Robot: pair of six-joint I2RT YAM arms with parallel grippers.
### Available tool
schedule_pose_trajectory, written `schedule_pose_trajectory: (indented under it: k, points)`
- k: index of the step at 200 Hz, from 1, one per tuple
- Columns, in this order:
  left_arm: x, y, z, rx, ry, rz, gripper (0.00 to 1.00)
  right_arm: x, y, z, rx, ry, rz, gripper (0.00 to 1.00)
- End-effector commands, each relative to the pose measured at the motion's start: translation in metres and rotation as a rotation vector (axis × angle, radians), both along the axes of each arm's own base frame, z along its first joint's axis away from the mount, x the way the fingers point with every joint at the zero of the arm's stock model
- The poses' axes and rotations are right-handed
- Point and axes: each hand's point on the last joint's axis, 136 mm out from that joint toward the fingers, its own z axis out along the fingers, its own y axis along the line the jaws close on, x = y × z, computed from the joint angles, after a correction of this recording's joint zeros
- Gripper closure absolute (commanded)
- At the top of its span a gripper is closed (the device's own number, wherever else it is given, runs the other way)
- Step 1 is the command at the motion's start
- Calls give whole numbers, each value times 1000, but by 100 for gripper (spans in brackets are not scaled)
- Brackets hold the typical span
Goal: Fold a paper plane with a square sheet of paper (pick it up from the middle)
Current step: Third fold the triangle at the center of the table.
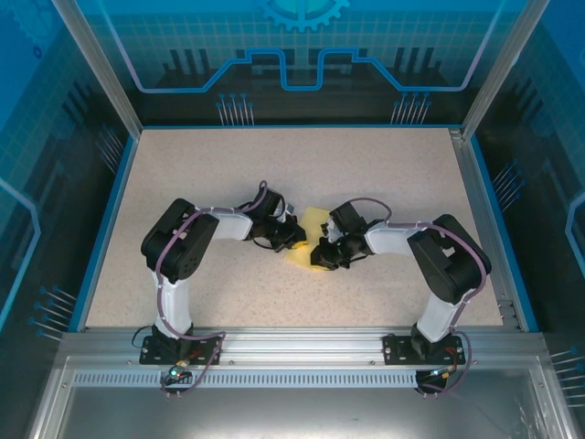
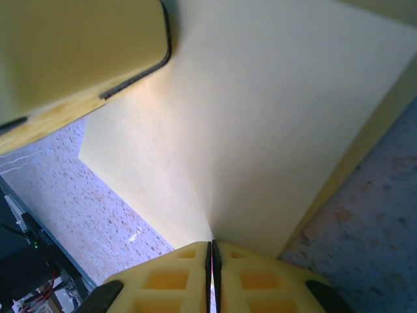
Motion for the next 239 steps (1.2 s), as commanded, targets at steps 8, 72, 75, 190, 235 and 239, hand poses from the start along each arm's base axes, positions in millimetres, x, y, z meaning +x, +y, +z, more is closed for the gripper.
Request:
schedule_pose_trajectory:
  k: [8,72,75,190,235,239]
  points:
    - [-17,15,-30,94,78,24,100,-26,-8,-7,-39,65,19,87]
    - [-17,14,-28,91,76,20,100,-28,-7,-5,-35,71,21,87]
    - [-17,14,-28,89,74,19,100,-29,-8,-5,-38,70,19,87]
    - [-13,9,-17,56,46,15,100,16,12,30,44,-75,-69,88]
    - [-15,8,-16,50,45,11,100,7,2,1,-3,-12,-71,88]
    - [-14,8,-16,48,44,12,100,5,2,-2,-4,-5,-68,88]
